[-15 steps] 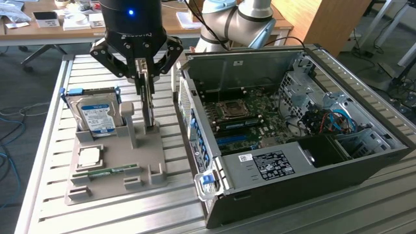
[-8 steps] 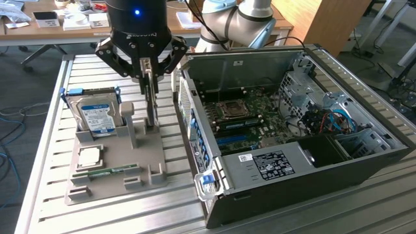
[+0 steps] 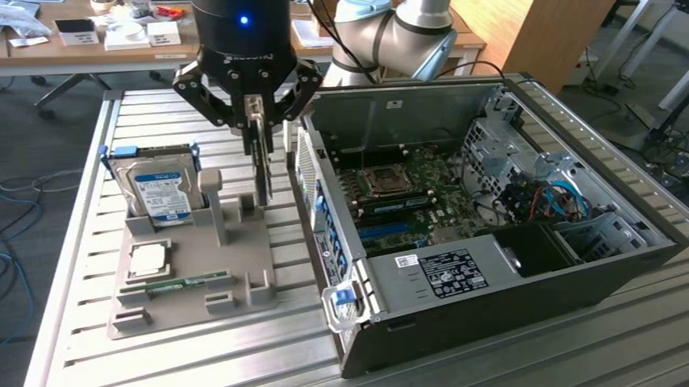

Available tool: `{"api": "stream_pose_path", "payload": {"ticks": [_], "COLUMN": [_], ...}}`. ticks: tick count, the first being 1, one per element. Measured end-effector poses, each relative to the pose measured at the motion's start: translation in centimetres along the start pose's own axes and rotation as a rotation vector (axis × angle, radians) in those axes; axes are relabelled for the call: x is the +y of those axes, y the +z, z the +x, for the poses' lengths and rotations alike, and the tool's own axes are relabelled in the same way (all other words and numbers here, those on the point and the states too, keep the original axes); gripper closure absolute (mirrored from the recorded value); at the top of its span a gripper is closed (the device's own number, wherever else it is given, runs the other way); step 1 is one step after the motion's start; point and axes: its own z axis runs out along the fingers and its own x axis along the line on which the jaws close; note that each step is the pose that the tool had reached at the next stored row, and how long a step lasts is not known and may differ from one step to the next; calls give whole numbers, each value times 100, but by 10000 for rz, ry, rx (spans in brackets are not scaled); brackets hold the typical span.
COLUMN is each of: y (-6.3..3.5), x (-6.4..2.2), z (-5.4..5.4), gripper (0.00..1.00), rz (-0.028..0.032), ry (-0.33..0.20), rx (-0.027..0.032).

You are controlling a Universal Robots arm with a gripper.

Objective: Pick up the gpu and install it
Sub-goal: 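Pick up the gpu and move the gpu toward the slot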

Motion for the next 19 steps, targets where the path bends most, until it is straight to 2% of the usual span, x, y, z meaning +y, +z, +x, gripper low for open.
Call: {"api": "stream_pose_path", "payload": {"ticks": [12,19], "y": [0,0], "x": [11,12], "z": [-187,-202], "gripper": [73,73], "rz": [0,0], "ry": [0,0], "rx": [0,0]}}
